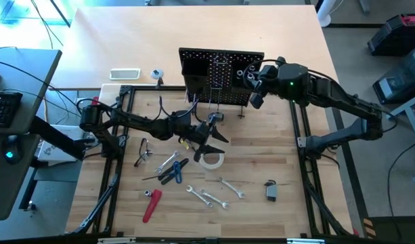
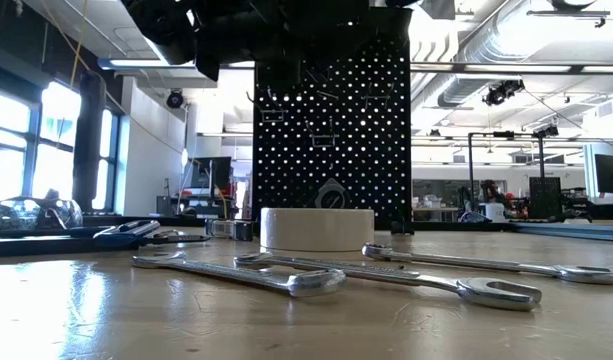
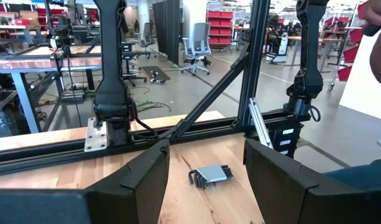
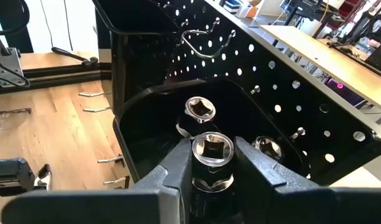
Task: Hang tools onto peg board
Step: Put the silver socket into the right black bin on the peg board
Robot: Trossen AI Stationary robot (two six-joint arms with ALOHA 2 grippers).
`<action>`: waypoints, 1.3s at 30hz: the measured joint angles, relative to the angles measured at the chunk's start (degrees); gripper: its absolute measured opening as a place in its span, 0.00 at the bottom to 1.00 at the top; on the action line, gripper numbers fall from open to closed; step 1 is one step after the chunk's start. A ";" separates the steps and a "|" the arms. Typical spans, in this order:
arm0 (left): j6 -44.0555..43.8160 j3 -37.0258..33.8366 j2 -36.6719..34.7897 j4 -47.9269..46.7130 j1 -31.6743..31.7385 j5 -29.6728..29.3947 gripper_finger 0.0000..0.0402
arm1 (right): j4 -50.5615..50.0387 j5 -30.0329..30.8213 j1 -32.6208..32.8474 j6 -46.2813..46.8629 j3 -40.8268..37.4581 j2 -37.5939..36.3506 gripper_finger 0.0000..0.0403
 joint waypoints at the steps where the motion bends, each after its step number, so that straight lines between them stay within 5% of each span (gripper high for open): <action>1: 0.00 0.00 0.00 0.03 0.00 0.00 0.50 | -0.18 0.00 0.00 -0.01 0.00 0.00 0.20; 13: 0.00 0.00 0.00 0.13 0.00 -0.02 0.50 | -0.91 0.31 0.00 0.10 0.00 0.00 0.21; 23: -0.02 0.00 0.00 0.17 0.00 0.00 0.50 | -1.21 1.73 0.00 0.36 0.00 0.00 0.34; 39: -0.02 0.00 -0.03 0.05 0.21 0.03 0.50 | 0.21 1.79 0.79 -2.66 0.21 -0.40 0.35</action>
